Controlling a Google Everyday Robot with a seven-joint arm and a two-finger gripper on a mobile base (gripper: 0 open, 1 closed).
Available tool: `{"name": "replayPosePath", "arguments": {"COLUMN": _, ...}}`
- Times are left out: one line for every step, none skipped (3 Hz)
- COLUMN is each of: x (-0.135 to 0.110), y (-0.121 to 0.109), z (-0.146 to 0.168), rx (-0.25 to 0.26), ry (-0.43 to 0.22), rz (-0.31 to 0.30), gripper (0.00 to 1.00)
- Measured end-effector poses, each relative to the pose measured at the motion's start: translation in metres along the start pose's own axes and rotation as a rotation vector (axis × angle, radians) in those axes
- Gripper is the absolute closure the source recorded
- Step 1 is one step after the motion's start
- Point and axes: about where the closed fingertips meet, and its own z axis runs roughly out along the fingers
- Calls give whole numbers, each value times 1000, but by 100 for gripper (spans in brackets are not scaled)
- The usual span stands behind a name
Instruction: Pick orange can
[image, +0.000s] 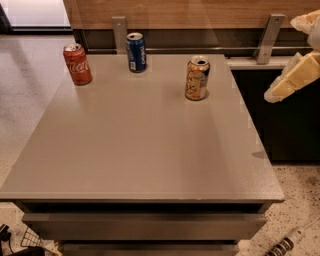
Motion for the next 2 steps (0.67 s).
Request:
{"name": "replayPosePath", "arguments": {"x": -3, "y": -23, "z": 35, "rx": 28, "ry": -200, "rz": 44, "gripper": 0}}
{"name": "replayPosePath", "arguments": {"x": -10, "y": -26, "z": 72, "rx": 21, "ry": -398, "rz": 118, "gripper": 0}}
